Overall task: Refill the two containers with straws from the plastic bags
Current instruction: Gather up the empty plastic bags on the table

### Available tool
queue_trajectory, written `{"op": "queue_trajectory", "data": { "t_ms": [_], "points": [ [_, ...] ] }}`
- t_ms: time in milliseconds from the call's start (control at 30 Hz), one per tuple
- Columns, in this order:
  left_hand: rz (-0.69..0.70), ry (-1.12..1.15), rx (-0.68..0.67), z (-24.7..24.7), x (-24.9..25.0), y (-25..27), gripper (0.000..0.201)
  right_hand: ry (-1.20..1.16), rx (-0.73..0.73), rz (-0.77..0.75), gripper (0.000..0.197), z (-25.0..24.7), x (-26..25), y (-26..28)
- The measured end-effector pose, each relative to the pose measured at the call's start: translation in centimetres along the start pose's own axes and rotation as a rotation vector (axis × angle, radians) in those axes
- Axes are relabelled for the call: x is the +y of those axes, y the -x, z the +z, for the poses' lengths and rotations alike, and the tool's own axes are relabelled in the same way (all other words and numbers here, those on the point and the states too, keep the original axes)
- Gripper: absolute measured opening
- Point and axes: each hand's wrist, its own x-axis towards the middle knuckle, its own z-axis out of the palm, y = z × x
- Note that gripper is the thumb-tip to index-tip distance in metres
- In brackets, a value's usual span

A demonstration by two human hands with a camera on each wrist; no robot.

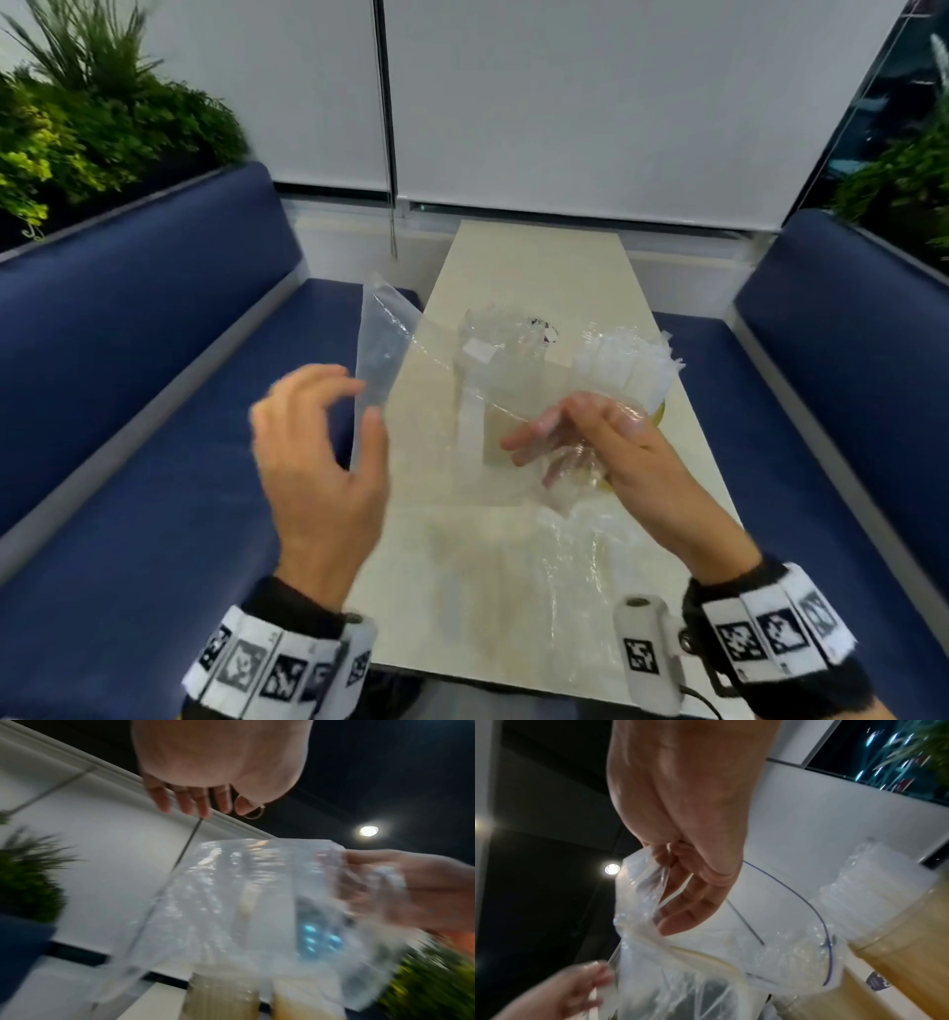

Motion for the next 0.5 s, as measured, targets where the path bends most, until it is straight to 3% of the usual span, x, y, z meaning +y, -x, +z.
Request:
{"op": "queue_trajectory", "data": {
  "t_ms": [33, 100, 133, 167, 233, 267, 333, 433, 500],
  "points": [
    [-0.164, -0.039, -0.050, -0.2, -1.0, -0.7, 0.046, -0.026, -0.004, -0.007, 0.046, -0.5, -0.1, 0.6],
    [-0.504, 0.090, -0.330, -0.1, -2.1, -1.4, 0.076, -0.089, 0.007, 0.000, 0.044, -1.4, -0.1, 1.4],
    [-0.623, 0.209, -0.455, 0.3, -2.5, -1.4, 0.077, -0.117, 0.026, 0.017, 0.043, -1.9, 0.1, 1.7],
    [-0.661, 0.311, -0.540, 0.7, -2.6, -1.1, 0.064, -0.127, 0.056, 0.036, 0.041, -2.3, 0.4, 1.9],
    [-0.577, 0.311, -0.592, 1.8, -2.3, -0.3, 0.037, -0.082, 0.139, 0.065, 0.038, -3.0, 1.2, 2.1],
    [-0.533, 0.290, -0.592, 2.3, -1.9, 0.2, 0.032, -0.047, 0.179, 0.081, 0.035, -3.2, 1.5, 2.3],
    [-0.508, 0.287, -0.541, 3.1, -1.2, 1.1, 0.034, -0.018, 0.231, 0.115, 0.033, -4.0, 2.4, 3.0],
    [-0.566, 0.326, -0.438, 3.8, -0.7, 1.4, 0.039, 0.010, 0.178, 0.177, 0.061, -4.8, 3.6, 5.0],
    [-0.600, 0.379, -0.412, 4.2, -0.6, 1.5, 0.040, 0.094, 0.153, 0.248, 0.057, -4.5, 4.8, 6.2]
  ]
}}
